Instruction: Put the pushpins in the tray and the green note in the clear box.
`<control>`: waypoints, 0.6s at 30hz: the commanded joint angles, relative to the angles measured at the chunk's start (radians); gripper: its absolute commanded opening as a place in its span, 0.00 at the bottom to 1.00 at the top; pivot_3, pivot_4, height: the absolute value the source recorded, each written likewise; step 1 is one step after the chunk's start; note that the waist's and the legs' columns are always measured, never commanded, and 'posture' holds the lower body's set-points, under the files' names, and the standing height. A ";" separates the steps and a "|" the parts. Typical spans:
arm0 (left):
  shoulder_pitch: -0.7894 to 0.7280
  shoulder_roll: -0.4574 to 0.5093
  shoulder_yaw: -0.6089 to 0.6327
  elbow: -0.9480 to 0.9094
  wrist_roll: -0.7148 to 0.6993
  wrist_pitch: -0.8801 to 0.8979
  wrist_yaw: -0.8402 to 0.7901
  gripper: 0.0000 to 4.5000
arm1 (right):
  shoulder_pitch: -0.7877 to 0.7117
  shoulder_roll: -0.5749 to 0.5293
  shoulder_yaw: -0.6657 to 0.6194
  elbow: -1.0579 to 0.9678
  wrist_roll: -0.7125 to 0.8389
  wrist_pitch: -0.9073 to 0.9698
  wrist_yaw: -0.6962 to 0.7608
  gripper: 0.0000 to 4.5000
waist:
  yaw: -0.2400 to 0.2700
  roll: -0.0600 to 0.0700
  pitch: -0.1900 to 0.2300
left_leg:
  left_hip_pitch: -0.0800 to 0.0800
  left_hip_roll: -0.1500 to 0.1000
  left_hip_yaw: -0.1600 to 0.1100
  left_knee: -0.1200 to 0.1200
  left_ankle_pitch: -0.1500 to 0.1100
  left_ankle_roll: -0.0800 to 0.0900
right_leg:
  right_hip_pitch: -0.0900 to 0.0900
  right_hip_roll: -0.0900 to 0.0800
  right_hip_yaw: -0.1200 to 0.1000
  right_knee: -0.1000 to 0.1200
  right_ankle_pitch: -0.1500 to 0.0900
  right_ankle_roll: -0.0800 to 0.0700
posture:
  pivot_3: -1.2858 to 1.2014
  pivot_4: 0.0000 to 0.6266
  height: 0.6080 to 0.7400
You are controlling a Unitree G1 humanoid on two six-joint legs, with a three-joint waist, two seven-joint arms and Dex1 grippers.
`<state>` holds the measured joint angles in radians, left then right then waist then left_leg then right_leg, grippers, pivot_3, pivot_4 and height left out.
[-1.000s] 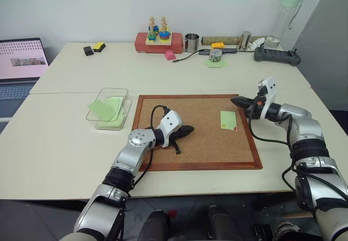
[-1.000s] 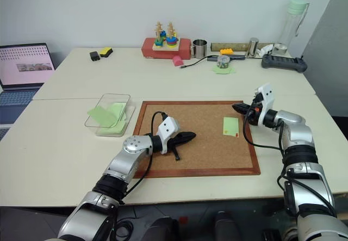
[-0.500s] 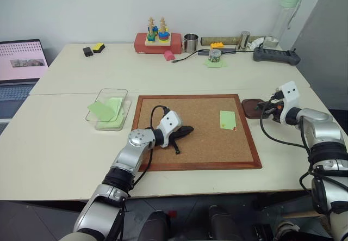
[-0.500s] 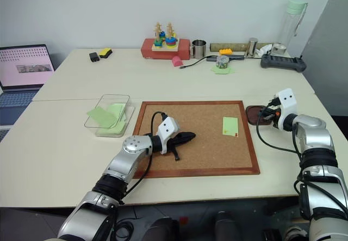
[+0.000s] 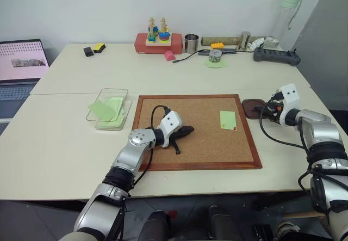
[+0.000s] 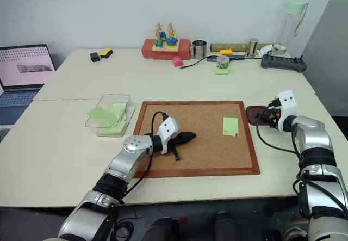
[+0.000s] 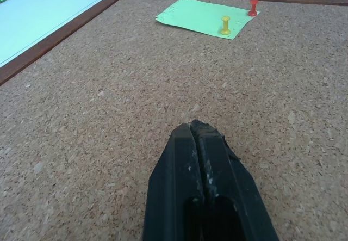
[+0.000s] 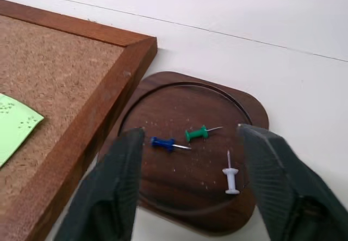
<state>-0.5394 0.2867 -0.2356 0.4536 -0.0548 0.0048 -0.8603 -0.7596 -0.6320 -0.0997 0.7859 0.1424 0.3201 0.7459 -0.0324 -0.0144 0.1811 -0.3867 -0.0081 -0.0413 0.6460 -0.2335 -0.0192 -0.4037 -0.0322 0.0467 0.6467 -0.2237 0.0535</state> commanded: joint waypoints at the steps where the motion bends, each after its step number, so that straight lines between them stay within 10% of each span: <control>1: 0.023 0.004 -0.025 0.051 0.040 0.011 0.009 0.00 | 0.016 -0.039 -0.025 -0.141 0.046 -0.017 0.087 0.82 | 0.000 0.000 0.000 | 0.000 0.000 0.000 0.000 0.000 0.000 | 0.000 0.000 0.000 0.000 0.000 0.000 | 0.52 0.24 1.00; 18: 0.031 0.019 -0.024 0.042 0.045 0.008 0.001 0.00 | 0.268 -0.043 0.133 -0.531 0.064 0.000 0.307 0.82 | 0.001 0.000 0.000 | 0.001 0.001 -0.001 0.000 0.000 0.000 | 0.000 0.001 0.000 0.000 0.000 0.000 | 0.52 0.24 1.00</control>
<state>-0.5395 0.2910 -0.2390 0.4580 -0.0459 -0.0083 -0.8608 -0.4779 -0.6771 0.0402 0.2595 0.2129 0.3461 1.0638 -0.0313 -0.0143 0.1809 -0.3860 -0.0073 -0.0422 0.6461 -0.2335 -0.0192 -0.4034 -0.0307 0.0462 0.6462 -0.2236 0.0535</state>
